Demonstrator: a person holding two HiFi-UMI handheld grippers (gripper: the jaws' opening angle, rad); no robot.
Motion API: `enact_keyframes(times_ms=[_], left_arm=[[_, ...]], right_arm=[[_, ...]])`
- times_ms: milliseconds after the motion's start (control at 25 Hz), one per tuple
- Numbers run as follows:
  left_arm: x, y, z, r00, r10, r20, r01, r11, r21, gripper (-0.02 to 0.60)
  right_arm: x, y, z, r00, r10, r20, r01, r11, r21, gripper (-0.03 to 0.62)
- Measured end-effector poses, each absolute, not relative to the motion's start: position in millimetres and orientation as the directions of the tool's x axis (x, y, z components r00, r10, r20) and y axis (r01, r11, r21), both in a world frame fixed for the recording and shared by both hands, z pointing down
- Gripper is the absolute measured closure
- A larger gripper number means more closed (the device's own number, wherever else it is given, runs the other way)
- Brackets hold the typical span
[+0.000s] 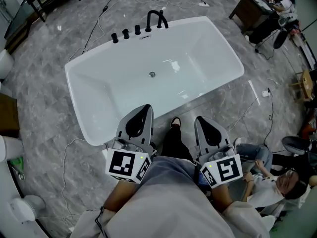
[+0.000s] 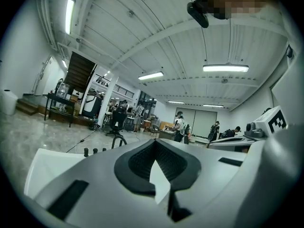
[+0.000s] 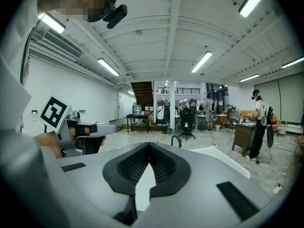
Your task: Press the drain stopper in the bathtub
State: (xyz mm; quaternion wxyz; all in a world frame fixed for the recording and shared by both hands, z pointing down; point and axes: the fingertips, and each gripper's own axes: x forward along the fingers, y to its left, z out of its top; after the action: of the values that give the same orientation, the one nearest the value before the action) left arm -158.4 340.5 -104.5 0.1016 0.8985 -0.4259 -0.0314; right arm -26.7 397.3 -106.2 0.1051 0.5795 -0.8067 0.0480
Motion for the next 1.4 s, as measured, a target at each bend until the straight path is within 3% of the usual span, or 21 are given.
enact_keyframes(times_ms=[680, 1400], left_arm=[[-75.3, 247.5, -87.4, 0.581, -0.803, 0.135, -0.808, -0.55, 0.209, 0.577], [5.9, 156.5, -67.9, 0.467, -0.856, 0.222, -0.883, -0.436, 0.175, 0.575]], right_arm=[[77.7, 297.1, -83.9, -0.346, -0.894, 0.284, -0.937, 0.346, -0.052, 0.576], [157.1, 184.6, -53.2, -0.504, -0.801, 0.324, -0.862, 0.489, -0.132, 0.576]])
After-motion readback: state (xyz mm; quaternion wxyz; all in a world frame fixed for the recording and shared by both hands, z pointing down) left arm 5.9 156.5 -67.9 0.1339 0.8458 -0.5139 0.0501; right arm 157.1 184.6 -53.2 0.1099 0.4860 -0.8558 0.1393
